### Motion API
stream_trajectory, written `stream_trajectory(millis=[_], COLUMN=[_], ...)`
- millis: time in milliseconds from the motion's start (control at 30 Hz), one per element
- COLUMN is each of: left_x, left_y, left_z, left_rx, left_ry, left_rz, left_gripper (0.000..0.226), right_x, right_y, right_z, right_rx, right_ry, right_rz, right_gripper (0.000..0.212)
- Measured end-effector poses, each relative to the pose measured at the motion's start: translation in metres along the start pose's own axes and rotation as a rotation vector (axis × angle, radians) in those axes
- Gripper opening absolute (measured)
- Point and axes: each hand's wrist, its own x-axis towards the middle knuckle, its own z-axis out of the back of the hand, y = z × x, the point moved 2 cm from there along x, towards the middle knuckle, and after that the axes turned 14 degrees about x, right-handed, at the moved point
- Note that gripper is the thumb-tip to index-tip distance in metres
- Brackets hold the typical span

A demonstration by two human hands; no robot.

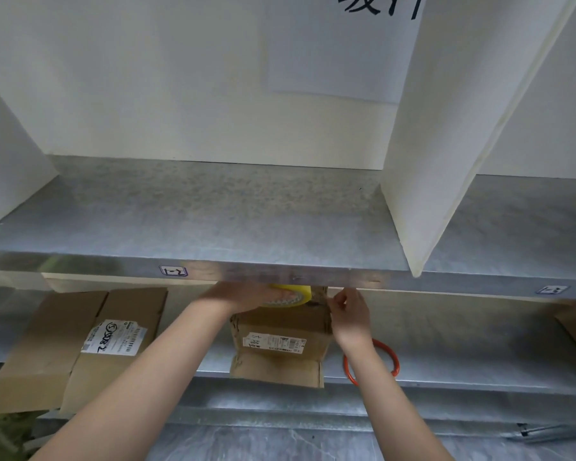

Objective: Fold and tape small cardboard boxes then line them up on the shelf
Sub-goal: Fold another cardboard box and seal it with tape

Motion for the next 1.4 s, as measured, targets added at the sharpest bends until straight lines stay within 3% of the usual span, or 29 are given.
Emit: stream_trajectory(millis=[67,167,300,533,633,800,867,933,1100,1233,1300,1400], left_x=[0.007,0.014,0.021,0.030,0.027,0.024,0.022,0.021,0.023,0.023,0.022,0.021], left_y=[0.000,0.001,0.001,-0.002,-0.004,-0.008,-0.009,-0.009,-0.006,-0.006,-0.008,-0.010], left_z=[-0.007,-0.014,-0.018,-0.029,-0.028,-0.033,-0.033,-0.032,-0.032,-0.030,-0.029,-0.028], left_rx=[-0.009,0.029,0.108,0.023,0.014,0.039,0.048,0.025,0.055,0.051,0.046,0.054], left_ry=[0.003,0.005,0.012,0.048,0.020,-0.084,-0.113,-0.129,-0.114,-0.129,-0.127,-0.125], left_rz=[-0.033,-0.030,-0.022,-0.039,-0.058,-0.105,-0.106,-0.114,-0.136,-0.150,-0.155,-0.149], left_gripper=[0.072,0.077,0.083,0.082,0.068,0.055,0.043,0.034,0.050,0.053,0.051,0.039], right_x=[-0.001,0.000,0.009,0.018,0.020,0.017,0.013,0.008,-0.003,-0.016,-0.021,-0.022], right_y=[-0.003,-0.004,-0.013,-0.042,-0.050,-0.053,-0.056,-0.060,-0.060,-0.053,-0.052,-0.041], right_z=[0.000,0.004,0.028,0.033,0.016,-0.012,-0.016,-0.014,-0.003,0.003,0.008,0.012], right_rx=[0.054,0.122,0.412,0.309,0.272,0.157,0.208,0.247,0.152,0.150,0.162,0.145], right_ry=[0.004,0.027,-0.034,0.062,0.096,0.133,0.050,-0.054,-0.015,0.335,0.495,0.535], right_rz=[-0.018,-0.067,-0.228,-0.290,-0.305,-0.228,-0.250,-0.250,0.005,0.030,-0.025,-0.036], right_gripper=[0.024,0.020,0.020,0.020,0.016,0.029,0.020,0.031,0.017,0.047,0.074,0.099])
